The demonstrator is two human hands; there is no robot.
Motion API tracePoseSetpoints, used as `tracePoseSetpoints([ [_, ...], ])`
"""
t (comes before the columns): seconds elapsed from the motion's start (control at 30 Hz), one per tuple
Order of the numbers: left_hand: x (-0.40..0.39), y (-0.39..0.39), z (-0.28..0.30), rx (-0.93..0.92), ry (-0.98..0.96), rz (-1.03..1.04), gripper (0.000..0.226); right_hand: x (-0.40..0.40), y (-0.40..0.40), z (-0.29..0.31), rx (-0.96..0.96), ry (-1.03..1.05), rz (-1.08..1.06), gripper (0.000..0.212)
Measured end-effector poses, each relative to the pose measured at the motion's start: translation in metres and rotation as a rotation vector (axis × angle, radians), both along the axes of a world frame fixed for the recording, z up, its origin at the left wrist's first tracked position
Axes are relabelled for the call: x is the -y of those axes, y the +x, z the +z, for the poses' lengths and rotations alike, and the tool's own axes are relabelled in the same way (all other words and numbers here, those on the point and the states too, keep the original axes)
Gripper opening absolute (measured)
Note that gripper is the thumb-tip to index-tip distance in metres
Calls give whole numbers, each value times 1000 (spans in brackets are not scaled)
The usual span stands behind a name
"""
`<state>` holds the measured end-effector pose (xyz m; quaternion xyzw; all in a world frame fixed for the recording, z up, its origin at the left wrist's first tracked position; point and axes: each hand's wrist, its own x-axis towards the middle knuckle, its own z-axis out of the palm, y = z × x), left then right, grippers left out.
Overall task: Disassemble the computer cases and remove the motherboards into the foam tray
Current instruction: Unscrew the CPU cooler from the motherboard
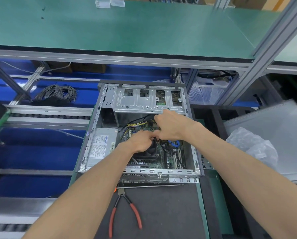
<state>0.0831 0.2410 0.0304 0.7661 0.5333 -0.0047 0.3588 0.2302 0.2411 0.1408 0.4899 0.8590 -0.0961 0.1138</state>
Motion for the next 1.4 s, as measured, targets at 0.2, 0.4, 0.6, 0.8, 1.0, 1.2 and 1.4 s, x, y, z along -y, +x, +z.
tracePoseSetpoints([
  [0.2, -2, -1, -2, -14, -1, 6, 36, -3, -14, 5, -13, 31, 32, 37],
  [0.4, 0, 0, -2, -29, 7, -12, 28, -3, -16, 3, -58, -14, 84, 15],
  [0.6, -2, -1, -2, -11, -31, 29, 32, -1, -3, 3, -30, 80, -68, 39],
  [0.8, 1, 1, 1, -37, -15, 56, 26, 0, -21, 5, -62, 4, 27, 31],
  [1.0, 2, 0, 5, -37, -19, 24, 29, -2, -11, 4, -20, 7, -8, 27],
  [1.2, 1, 2, 3, -53, 6, 22, 36, 2, -24, 7, 2, -10, 25, 31],
  [1.4, 1, 1, 1, -37, -1, 2, 17, -3, -17, 5, 20, -4, 67, 11],
])
